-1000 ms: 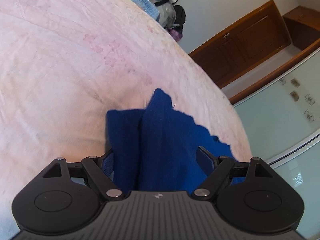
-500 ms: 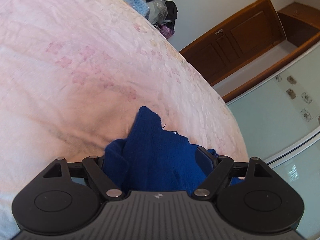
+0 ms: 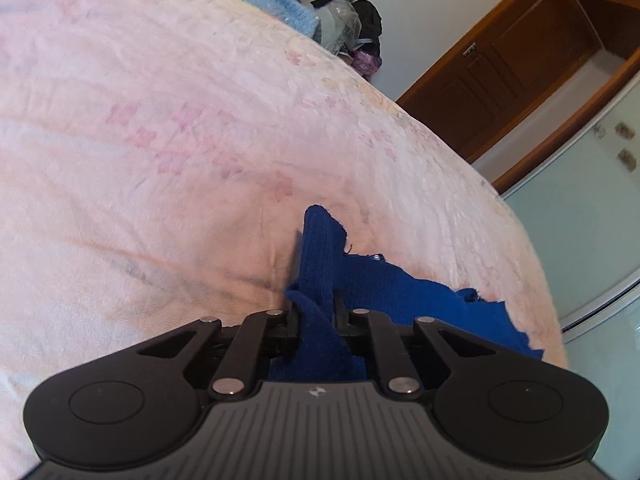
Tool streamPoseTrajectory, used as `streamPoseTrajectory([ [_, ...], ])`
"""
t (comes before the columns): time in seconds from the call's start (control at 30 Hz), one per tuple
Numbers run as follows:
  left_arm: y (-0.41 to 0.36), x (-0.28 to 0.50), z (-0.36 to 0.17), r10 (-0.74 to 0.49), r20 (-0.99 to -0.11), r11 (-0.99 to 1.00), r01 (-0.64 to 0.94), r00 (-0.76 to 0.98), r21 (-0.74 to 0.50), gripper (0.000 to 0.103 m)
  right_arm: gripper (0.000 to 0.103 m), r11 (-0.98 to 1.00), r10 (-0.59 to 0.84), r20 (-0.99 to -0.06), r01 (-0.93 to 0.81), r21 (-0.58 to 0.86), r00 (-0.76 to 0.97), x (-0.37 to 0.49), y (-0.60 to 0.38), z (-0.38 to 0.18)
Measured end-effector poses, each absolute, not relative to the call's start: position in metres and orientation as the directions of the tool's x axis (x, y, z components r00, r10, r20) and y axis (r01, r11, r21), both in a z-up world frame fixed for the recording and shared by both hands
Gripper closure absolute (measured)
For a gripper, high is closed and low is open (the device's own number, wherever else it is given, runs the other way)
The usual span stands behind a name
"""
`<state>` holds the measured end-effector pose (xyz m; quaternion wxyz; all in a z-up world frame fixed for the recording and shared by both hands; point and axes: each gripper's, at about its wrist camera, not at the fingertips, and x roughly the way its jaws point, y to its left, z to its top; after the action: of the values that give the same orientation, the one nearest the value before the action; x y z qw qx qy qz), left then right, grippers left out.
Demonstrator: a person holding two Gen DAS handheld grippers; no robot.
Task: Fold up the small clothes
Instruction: 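Lift the edge with the left gripper while the right gripper grasps the fabric beside it, then fold the held edge over the sweater with both grippers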
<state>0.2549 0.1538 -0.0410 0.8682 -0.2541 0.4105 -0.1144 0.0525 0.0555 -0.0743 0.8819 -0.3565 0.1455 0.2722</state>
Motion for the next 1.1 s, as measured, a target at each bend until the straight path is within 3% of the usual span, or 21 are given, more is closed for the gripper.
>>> streamPoseTrajectory([
  [0.3,0.115,0.247,0.010,-0.362,-0.640,0.875,0.011,0.678,-0.483,0.093,0.097,0.733,0.427,-0.401,-0.570,-0.372,0.811,0.058,-0.006,-0.030],
  [0.57,0.061,0.242,0.039,-0.344,-0.639,0.910,0.075,0.688,-0.408,0.094,0.097,0.842,0.455,-0.383,-0.529,-0.109,0.804,0.070,-0.076,-0.004],
  [1.1,-0.059,0.249,0.044,-0.367,-0.660,0.929,0.227,0.656,-0.291,0.094,0.097,0.909,0.417,-0.374,-0.384,0.162,0.828,0.074,-0.177,-0.027],
])
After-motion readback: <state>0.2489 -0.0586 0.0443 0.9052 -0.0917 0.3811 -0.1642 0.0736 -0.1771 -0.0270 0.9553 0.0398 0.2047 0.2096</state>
